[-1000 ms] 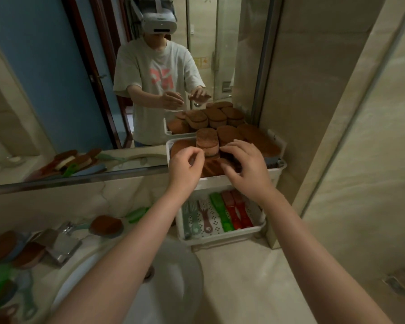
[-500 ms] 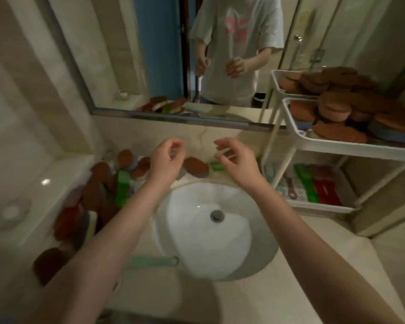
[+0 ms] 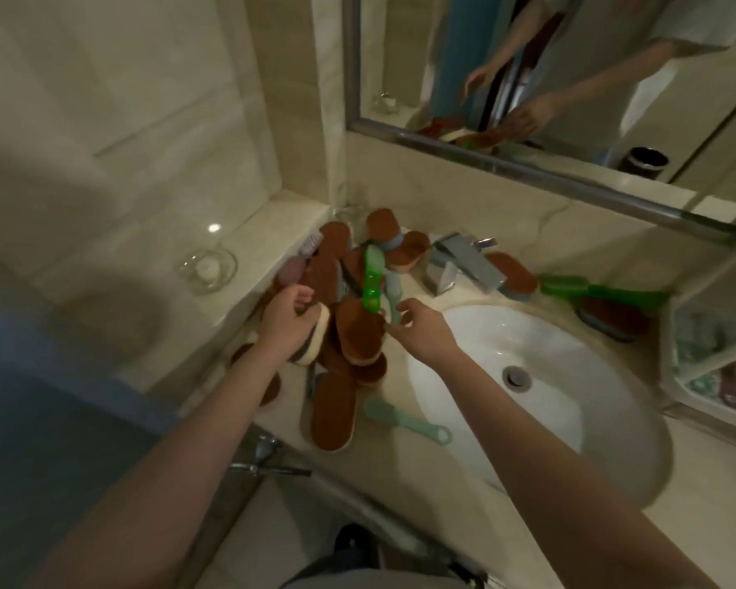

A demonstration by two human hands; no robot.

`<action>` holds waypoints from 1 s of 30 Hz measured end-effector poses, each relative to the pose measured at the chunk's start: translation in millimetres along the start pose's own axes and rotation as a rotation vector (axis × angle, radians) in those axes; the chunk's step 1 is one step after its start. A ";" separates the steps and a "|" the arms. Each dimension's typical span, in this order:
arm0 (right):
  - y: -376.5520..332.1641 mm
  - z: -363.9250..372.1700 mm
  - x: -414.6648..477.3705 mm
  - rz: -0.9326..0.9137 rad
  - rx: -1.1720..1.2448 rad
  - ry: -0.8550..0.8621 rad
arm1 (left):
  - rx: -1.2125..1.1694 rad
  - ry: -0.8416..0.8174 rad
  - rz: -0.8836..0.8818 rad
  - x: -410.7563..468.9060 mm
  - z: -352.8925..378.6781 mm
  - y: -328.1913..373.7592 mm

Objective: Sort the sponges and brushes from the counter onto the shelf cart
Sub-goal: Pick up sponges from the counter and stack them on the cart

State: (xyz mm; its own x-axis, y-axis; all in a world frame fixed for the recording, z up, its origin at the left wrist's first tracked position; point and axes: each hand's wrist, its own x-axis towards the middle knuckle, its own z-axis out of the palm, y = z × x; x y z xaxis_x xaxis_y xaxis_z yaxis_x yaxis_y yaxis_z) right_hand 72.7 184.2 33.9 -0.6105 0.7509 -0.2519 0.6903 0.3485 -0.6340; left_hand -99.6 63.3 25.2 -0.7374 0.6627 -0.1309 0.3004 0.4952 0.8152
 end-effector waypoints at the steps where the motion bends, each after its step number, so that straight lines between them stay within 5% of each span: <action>1: -3.4 10.9 4.1 0.025 -0.044 -0.032 | 0.002 -0.006 -0.045 0.7 -2.1 -9.2; 13: -28.9 75.3 34.8 0.068 -0.336 -0.029 | 0.313 -0.207 -0.146 16.3 26.0 -45.3; 22: -20.0 41.3 31.7 0.108 0.136 -0.107 | 0.407 -0.115 -0.180 25.3 37.0 -47.1; 30: -14.2 37.6 36.0 0.070 0.367 -0.108 | 0.198 0.141 -0.156 16.9 21.6 -36.2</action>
State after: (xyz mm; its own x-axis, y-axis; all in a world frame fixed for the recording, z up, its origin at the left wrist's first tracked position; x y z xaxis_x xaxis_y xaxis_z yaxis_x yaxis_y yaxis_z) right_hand 26.3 185.2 6.3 -0.6179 0.6955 -0.3667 0.5587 0.0602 -0.8272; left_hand -109.9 68.8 -18.7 -0.8568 0.4920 -0.1546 0.2787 0.6940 0.6639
